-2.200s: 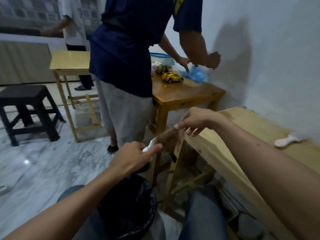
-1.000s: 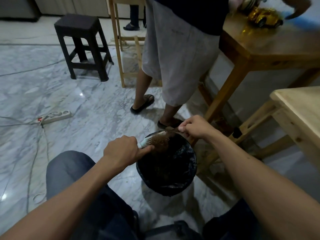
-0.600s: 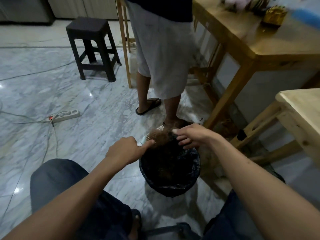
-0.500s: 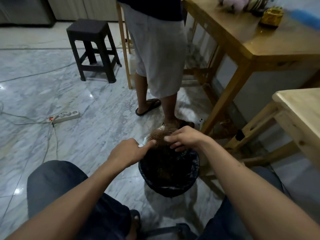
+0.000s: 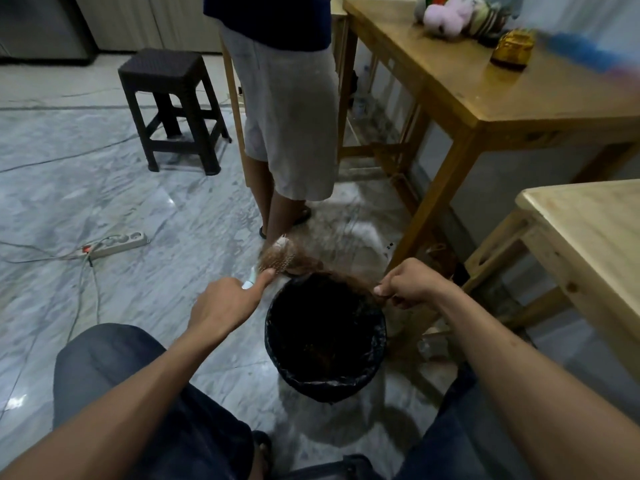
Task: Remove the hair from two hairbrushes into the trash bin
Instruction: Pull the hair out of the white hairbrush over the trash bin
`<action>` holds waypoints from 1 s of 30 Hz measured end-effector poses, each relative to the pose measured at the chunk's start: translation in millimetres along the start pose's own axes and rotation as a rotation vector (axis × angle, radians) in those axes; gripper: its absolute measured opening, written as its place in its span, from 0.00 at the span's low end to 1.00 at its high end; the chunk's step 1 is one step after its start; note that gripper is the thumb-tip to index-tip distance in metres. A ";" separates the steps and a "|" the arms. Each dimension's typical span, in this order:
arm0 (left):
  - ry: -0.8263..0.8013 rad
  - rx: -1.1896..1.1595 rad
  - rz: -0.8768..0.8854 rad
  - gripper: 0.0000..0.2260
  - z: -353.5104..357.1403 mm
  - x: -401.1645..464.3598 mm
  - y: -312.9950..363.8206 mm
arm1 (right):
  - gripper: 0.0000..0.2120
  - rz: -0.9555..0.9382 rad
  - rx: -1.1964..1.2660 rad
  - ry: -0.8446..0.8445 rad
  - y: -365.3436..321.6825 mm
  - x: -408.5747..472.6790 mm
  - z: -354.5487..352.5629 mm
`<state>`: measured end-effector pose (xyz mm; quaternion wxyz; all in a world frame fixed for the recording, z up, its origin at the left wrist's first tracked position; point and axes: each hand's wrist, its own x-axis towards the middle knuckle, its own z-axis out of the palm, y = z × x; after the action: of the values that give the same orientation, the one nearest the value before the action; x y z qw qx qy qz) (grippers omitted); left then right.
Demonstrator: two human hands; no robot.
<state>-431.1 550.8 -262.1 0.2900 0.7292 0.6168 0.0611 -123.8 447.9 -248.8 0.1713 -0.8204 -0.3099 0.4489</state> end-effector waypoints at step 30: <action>0.188 0.217 0.306 0.35 -3.6 -17.8 16.4 | 0.35 -0.249 0.216 -0.227 -34.6 -14.2 30.6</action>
<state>-422.7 534.3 -246.2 0.1384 0.8324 0.5261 0.1055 -167.6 464.5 -236.9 0.2763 -0.6968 -0.3766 0.5443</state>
